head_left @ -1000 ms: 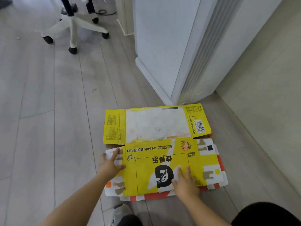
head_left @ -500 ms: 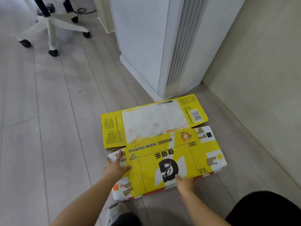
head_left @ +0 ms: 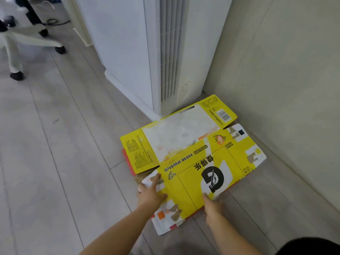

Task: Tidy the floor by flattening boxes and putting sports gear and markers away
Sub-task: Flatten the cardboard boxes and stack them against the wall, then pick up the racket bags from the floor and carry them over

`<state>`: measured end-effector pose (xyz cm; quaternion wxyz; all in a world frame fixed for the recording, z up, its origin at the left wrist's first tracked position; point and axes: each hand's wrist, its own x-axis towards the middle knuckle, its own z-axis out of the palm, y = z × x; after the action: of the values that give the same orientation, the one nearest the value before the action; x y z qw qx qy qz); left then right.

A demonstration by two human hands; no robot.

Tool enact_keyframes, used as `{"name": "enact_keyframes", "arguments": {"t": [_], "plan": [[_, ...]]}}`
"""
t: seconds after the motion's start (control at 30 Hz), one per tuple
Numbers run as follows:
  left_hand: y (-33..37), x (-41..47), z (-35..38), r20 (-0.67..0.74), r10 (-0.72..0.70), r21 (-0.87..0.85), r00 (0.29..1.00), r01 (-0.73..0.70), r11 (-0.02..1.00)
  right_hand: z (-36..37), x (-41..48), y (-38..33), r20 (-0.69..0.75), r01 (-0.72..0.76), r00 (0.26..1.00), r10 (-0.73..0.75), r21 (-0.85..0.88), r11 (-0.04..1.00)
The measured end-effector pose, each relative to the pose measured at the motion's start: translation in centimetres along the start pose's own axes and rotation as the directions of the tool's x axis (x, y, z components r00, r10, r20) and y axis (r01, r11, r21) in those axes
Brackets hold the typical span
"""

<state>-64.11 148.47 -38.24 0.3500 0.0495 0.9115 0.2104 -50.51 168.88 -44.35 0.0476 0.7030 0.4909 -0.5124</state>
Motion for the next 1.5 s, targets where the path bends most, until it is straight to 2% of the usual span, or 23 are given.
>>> {"name": "enact_keyframes", "arguments": {"t": [0.1,0.23,0.33,0.4,0.5,0.67,0.77,0.83,0.97,1.03,1.13,1.23,1.33,1.5], "plan": [[2.9,1.1,0.4,-0.027,0.013,-0.048,1.0,-0.015,0.999,-1.6,-4.1,-3.0,0.069,0.055,0.996,-0.065,0.135,0.989],[5.1,1.7,0.3,-0.024,-0.077,-0.138,0.997,0.073,0.988,-2.0,-3.9,-2.7,0.173,0.012,0.984,-0.047,0.199,0.98],[5.9,1.8,0.5,-0.033,-0.101,-0.158,0.994,0.095,0.983,-2.1,-4.4,-3.4,0.116,0.063,0.989,-0.095,0.259,0.964],[6.9,1.6,0.8,-0.018,-0.055,-0.136,0.998,0.052,0.989,-2.4,-4.2,-4.3,0.026,0.107,0.993,-0.119,0.282,0.953],[7.8,1.5,1.4,0.014,0.018,-0.141,1.0,-0.015,0.99,-3.3,-3.6,-5.4,-0.023,0.143,0.99,-0.142,0.211,0.967],[6.9,1.3,0.7,-0.057,-0.04,-0.156,0.998,0.031,0.987,-3.8,-2.6,-5.5,0.054,0.123,0.991,-0.125,0.049,0.991],[6.1,1.2,-0.1,-0.065,-0.074,-0.202,0.995,0.059,0.978,-3.6,-3.7,-5.8,-0.029,0.169,0.985,-0.169,-0.009,0.986],[5.9,1.2,-0.5,-0.04,-0.079,-0.219,0.996,0.069,0.973,-3.7,-4.8,-6.3,-0.07,0.217,0.972,-0.225,-0.114,0.97],[6.5,0.4,-2.3,-0.104,-0.002,-0.145,0.995,-0.014,0.989,-4.0,-7.0,-8.3,-0.058,0.367,0.905,-0.42,-0.39,0.844],[6.7,0.3,-3.2,-0.103,-0.014,-0.129,0.995,0.001,0.992,-3.8,-8.1,-9.7,-0.014,0.416,0.878,-0.478,-0.471,0.778],[6.9,0.5,-5.2,-0.063,-0.082,-0.138,0.995,0.073,0.988,-3.1,-9.9,-12.3,0.082,0.492,0.848,-0.524,-0.492,0.719],[7.7,0.1,-9.2,0.002,-0.056,-0.068,0.998,0.056,0.996,-2.5,-12.4,-15.4,0.195,0.576,0.804,-0.562,-0.487,0.656],[9.9,-3.7,-16.5,-0.022,-0.03,-0.031,0.999,0.029,0.999,-3.0,-17.6,-18.8,0.274,0.631,0.77,-0.577,-0.467,0.62],[13.5,-13.3,-31.1,-0.091,0.012,0.092,0.996,-0.004,0.996,-4.8,-31.9,-25.8,0.425,0.745,0.661,-0.619,-0.475,0.469]]}}
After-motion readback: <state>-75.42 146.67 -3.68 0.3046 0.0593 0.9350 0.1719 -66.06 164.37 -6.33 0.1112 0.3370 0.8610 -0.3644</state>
